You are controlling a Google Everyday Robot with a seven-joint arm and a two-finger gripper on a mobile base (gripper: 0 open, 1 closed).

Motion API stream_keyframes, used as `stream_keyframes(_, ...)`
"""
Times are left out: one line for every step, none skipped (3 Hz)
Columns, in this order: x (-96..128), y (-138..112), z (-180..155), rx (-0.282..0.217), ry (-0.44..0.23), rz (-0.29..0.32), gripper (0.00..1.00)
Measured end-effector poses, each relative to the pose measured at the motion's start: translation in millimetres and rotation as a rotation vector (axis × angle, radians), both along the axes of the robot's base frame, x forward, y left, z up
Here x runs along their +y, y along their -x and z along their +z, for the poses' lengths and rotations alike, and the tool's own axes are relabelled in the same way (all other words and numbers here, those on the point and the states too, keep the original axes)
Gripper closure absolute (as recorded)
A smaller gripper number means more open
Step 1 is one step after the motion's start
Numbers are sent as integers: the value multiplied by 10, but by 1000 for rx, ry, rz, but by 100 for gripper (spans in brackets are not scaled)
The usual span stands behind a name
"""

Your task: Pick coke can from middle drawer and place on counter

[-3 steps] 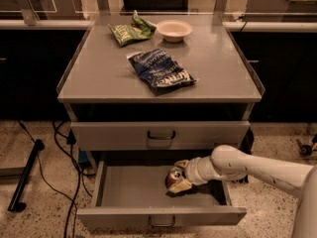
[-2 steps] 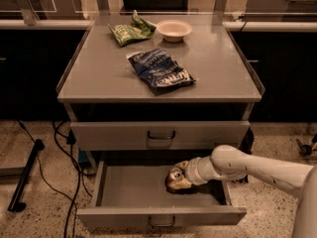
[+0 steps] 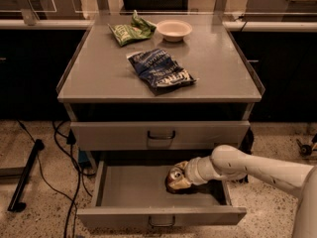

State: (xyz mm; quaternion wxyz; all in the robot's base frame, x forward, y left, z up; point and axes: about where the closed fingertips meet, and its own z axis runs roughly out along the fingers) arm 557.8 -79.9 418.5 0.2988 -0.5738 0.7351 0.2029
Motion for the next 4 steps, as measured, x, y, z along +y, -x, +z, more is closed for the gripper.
stream_keyframes(-72,138,277,-22,6,7,100)
stream_keyframes(-187,394,706,-44,9,7,100)
stream_keyframes(-271,707,1303,-76,37,15,100)
stream_keyframes(-381,741,2453,-162,109,19,100)
